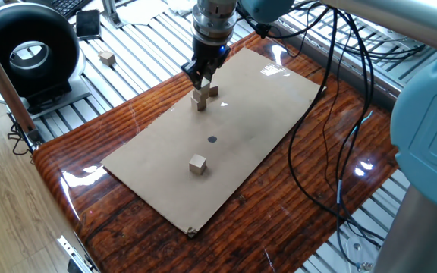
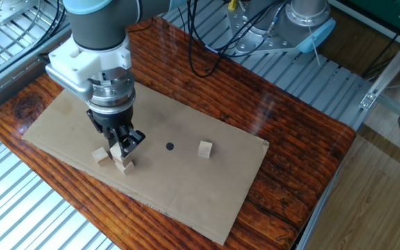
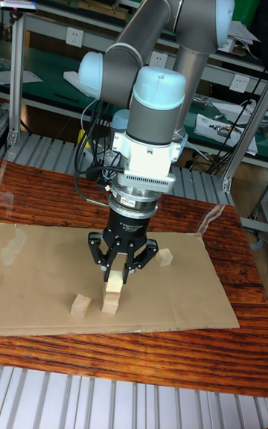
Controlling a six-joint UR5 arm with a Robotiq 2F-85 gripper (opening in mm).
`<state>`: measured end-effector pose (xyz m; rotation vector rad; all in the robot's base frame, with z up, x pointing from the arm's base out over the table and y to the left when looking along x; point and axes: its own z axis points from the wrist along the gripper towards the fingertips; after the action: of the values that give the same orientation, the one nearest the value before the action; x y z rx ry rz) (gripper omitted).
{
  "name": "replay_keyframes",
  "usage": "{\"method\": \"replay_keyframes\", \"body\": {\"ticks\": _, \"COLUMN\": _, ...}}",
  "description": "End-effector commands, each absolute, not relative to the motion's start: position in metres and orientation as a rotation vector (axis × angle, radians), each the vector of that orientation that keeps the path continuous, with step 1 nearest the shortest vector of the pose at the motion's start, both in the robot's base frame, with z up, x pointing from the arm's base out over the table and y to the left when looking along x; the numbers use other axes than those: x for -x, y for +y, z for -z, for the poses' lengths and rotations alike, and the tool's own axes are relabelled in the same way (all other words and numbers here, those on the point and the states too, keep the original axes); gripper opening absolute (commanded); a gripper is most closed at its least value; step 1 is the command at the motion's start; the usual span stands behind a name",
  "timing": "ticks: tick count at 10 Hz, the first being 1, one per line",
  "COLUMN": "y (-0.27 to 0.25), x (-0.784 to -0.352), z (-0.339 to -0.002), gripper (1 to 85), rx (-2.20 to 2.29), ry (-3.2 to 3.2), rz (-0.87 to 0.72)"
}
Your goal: Stack the blocks in a vertical line of five
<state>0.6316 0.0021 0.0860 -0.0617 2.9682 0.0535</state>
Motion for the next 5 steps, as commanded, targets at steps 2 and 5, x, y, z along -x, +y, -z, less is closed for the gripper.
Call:
{"method": "replay_keyframes", "body": {"ticks": 2, "y": 0.0035, "x": -0.6311, "z": -0.0874, "gripper": 30.7, "rx": 0.054, "ry": 2.97, "rz": -0.069}}
{"method": "replay_keyframes", "body": {"ticks": 5, "y": 0.0052, "x": -0.6322, "z": -0.0876, "gripper": 41.3, "rx": 0.064, "ry": 2.965, "rz": -0.077}}
